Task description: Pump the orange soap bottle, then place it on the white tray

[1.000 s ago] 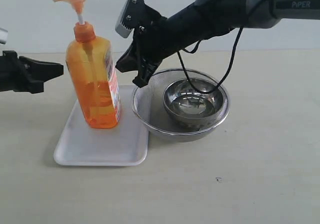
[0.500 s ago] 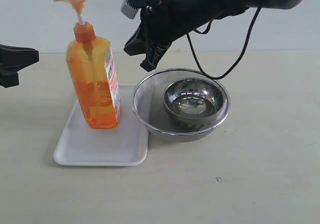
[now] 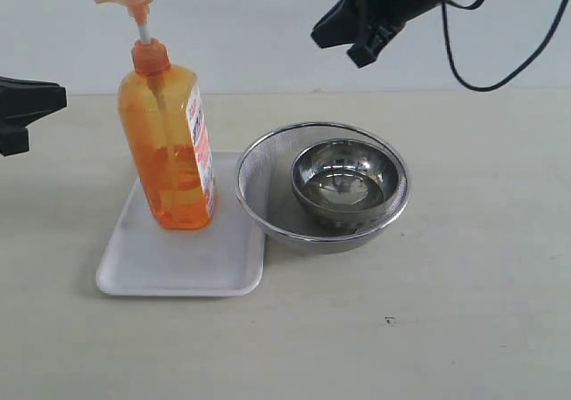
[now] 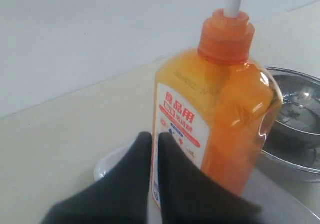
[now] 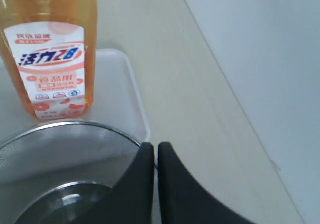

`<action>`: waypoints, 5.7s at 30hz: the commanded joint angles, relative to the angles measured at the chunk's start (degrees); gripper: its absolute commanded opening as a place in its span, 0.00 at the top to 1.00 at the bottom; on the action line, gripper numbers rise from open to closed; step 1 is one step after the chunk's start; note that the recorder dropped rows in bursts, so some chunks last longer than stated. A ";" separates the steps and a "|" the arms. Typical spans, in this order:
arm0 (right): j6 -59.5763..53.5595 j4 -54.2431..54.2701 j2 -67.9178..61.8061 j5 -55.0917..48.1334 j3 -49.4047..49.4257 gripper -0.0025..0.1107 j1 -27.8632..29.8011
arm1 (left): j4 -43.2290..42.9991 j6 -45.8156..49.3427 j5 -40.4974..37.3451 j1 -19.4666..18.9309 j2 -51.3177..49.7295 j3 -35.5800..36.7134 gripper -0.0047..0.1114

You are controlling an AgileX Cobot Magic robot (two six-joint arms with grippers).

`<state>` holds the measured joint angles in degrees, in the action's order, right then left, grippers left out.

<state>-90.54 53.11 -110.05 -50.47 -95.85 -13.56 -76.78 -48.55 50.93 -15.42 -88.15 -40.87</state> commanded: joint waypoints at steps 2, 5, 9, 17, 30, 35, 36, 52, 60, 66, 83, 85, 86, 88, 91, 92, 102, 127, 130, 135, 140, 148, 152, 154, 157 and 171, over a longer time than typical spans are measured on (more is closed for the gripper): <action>1.18 -1.38 2.75 -3.13 0.61 0.98 6.00 | -0.62 -0.90 -0.51 -0.08 3.95 1.71 0.92; 1.29 -1.60 4.29 -2.76 2.41 0.98 9.10 | 0.02 -0.65 -1.92 -0.08 6.28 2.68 0.92; 2.18 -1.73 5.96 -2.85 3.23 0.98 12.59 | 1.41 -1.06 -2.96 -0.08 8.18 2.99 0.92; 13.76 -2.43 6.79 -2.88 3.23 0.98 15.88 | 2.43 -9.94 0.27 -0.08 8.85 2.99 0.92; 14.24 -2.87 6.79 -2.99 3.23 0.98 15.88 | 2.43 -9.94 5.18 -0.08 8.85 2.99 0.92; 14.24 -2.76 6.79 -2.99 3.23 0.98 15.88 | 2.43 -9.94 5.18 -0.08 8.85 2.99 0.92; 14.24 -2.76 6.79 -2.99 3.23 0.98 15.88 | 2.43 -9.94 5.18 -0.08 8.85 2.99 0.92; 14.48 -2.59 6.79 -2.05 3.23 0.98 15.88 | 2.43 -9.94 4.98 -0.08 8.85 2.99 0.92; 14.60 -2.59 6.79 -2.05 3.23 0.98 15.88 | 2.89 -9.71 5.04 -0.08 8.85 2.89 0.92; 14.72 -2.59 6.79 -2.05 3.23 0.98 15.88 | 12.59 -9.23 6.46 -0.08 9.10 2.89 0.92; 14.85 -2.59 6.79 -2.05 3.23 0.98 15.88 | 14.03 -5.79 6.50 -0.08 26.70 2.89 0.92; 14.85 -2.59 6.79 -2.05 3.23 0.98 15.88 | 13.35 -5.79 6.05 -0.08 28.86 2.89 0.92; 14.85 -2.59 6.79 -2.05 3.23 0.98 15.88 | 12.95 -5.79 6.05 -0.08 29.91 2.89 0.92; 14.85 -2.59 6.79 -2.05 3.23 0.98 15.88 | 12.21 -5.79 6.05 -0.08 31.58 2.89 0.92; 14.85 -2.59 6.79 -2.05 3.23 0.98 15.88 | 11.40 -6.33 5.93 -0.08 33.85 2.89 0.92; 14.85 -2.59 6.79 -2.05 3.23 0.98 15.88 | 11.39 -6.80 5.90 -0.08 34.46 2.89 0.92; 14.85 -2.59 6.79 -2.05 3.23 0.98 15.88 | 4.01 -12.25 5.79 -0.08 39.29 2.99 0.92; 14.85 -2.59 6.79 -2.05 3.23 0.98 15.88 | 10.18 -16.71 -32.92 10.83 58.43 16.47 0.92; 14.85 -2.59 6.79 -2.05 3.23 0.98 15.88 | 10.29 -16.71 -33.38 10.83 62.96 19.50 0.92; 14.85 -2.59 6.79 -2.05 3.23 0.98 15.88 | 10.29 -17.92 -33.77 10.83 69.18 23.49 0.92; 14.85 -2.59 6.79 -2.05 3.23 0.98 15.88 | 10.41 -20.17 -33.88 10.83 70.47 25.23 0.92; 14.85 -2.59 6.79 -2.05 3.23 0.98 15.88 | 10.55 -21.41 -32.34 10.83 70.47 25.23 0.92; 14.85 -2.59 6.79 -2.05 3.23 0.98 15.88 | 13.07 -12.56 -32.56 10.83 70.47 25.23 0.92; 14.85 -2.59 6.79 -2.05 3.23 0.98 15.88 | 18.82 -4.70 -32.56 10.83 70.47 25.23 0.92; 14.85 -2.59 6.79 -2.05 3.23 0.98 15.88 | 33.26 10.74 -32.56 10.83 70.47 25.23 0.92; 14.85 -2.59 6.79 -2.05 3.23 0.98 15.88 | 67.37 43.99 -27.62 10.83 70.47 33.87 0.92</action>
<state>-75.72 50.13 -103.94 -52.86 -92.73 2.01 -10.90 -2.65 22.08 -4.90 -18.02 -8.42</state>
